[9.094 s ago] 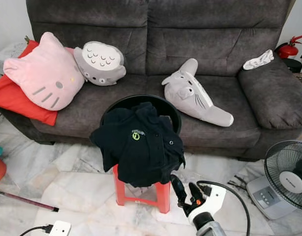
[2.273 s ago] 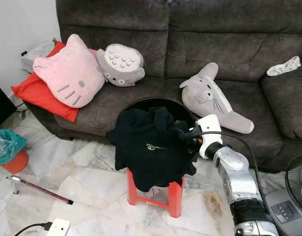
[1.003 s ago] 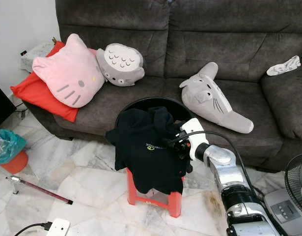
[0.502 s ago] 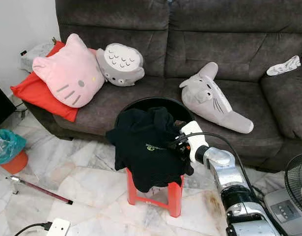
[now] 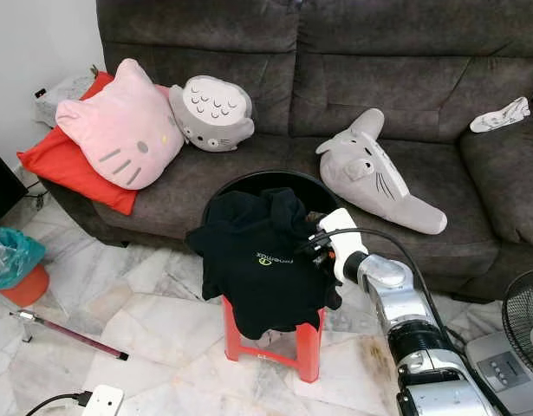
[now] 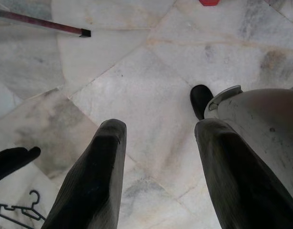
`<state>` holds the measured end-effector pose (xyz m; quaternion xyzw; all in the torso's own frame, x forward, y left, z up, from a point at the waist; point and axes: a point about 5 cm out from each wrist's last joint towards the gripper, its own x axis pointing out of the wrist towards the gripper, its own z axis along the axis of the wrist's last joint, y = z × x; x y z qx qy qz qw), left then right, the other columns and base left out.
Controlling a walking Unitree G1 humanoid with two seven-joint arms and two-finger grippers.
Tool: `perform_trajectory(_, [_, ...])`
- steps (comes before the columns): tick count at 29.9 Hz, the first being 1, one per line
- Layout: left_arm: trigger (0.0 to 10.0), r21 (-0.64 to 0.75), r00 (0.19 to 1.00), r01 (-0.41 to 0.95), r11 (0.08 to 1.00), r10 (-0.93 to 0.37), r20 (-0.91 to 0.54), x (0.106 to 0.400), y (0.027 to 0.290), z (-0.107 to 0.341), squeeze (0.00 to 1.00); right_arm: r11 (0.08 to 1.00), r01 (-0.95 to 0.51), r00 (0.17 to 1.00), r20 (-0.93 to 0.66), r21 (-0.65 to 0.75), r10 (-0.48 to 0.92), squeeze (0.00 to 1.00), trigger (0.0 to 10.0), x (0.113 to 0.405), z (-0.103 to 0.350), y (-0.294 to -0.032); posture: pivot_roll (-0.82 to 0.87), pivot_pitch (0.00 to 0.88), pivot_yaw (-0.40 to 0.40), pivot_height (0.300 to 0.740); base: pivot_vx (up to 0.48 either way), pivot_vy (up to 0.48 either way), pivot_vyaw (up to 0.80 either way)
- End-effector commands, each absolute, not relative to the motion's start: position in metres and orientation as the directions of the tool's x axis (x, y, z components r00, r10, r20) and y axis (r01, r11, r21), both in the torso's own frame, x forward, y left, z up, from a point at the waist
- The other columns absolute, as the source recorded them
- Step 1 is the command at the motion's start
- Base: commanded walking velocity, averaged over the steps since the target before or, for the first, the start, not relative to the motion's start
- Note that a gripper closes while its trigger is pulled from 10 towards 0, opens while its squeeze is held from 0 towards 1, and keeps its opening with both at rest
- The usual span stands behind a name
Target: Hang hanger
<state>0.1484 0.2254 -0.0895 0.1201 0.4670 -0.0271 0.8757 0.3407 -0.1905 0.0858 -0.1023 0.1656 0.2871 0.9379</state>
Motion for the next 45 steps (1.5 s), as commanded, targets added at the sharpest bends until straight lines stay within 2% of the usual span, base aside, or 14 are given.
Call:
perform_trajectory(1, [10.0, 0.180, 0.534, 0.154, 0.971, 0.072, -0.843, 0.141, 0.227, -0.093, 0.00, 0.813, -0.574, 0.785, -0.349, -0.096, 0.512, 0.00, 0.0, 0.346, 0.092, -0.186, -0.04, 0.033, 0.061, 0.740, 0.000, 0.000, 0.00])
perform_trajectory(27, [10.0, 0.182, 0.535, 0.155, 0.971, 0.073, -0.842, 0.141, 0.226, -0.093, 0.00, 0.846, -0.522, 0.834, -0.275, -0.111, 0.478, 0.00, 0.0, 0.371, 0.115, -0.167, -0.03, 0.029, 0.057, 0.740, 0.000, 0.000, 0.00])
perform_trajectory(45, [10.0, 0.186, 0.539, 0.153, 0.971, 0.076, -0.839, 0.142, 0.225, -0.092, 0.00, 0.878, -0.432, 0.894, -0.225, -0.205, 0.387, 0.00, 0.0, 0.390, 0.141, -0.160, -0.01, 0.017, 0.047, 0.740, 0.000, 0.000, 0.00])
